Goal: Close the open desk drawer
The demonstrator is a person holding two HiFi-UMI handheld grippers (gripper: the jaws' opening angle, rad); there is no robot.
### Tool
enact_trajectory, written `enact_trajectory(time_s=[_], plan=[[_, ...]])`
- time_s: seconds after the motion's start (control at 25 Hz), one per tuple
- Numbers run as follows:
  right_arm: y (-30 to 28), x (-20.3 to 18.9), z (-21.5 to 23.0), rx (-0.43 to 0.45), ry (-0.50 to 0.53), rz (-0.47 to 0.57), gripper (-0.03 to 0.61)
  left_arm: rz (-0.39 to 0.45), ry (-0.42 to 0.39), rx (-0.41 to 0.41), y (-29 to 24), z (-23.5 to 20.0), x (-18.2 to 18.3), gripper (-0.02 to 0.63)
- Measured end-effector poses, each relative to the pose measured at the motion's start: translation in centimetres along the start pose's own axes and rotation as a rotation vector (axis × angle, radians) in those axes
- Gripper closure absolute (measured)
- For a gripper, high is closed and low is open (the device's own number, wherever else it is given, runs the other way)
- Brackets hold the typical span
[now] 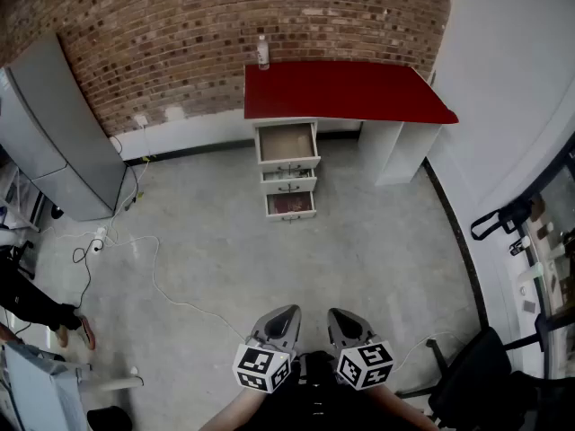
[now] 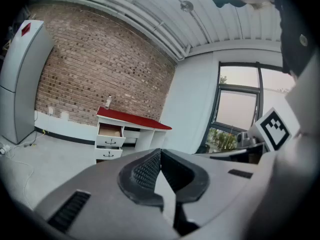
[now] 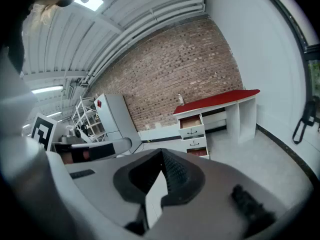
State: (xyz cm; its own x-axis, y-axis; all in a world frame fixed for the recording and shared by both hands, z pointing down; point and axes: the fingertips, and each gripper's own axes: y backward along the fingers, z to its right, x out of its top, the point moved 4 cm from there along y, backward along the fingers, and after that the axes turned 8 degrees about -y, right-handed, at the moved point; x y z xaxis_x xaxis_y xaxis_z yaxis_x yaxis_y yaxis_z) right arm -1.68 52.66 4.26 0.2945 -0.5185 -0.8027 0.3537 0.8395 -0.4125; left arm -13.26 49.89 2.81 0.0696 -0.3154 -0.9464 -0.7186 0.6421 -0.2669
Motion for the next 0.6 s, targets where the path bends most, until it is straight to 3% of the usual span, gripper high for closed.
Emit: enact_trajectory(time_s=[0.36, 0.6], plan=[[2.8, -0.2, 2.5, 0.008, -0.035, 0.013, 0.568, -0.019, -0.031, -0.006, -1.1, 3.8, -0.1, 0.604], [4.6, 0.3, 3.8, 0.063, 0.07, 0.044, 0.566, -0.001, -0.038, 0.032, -2.2, 6.4, -0.5, 0.604]])
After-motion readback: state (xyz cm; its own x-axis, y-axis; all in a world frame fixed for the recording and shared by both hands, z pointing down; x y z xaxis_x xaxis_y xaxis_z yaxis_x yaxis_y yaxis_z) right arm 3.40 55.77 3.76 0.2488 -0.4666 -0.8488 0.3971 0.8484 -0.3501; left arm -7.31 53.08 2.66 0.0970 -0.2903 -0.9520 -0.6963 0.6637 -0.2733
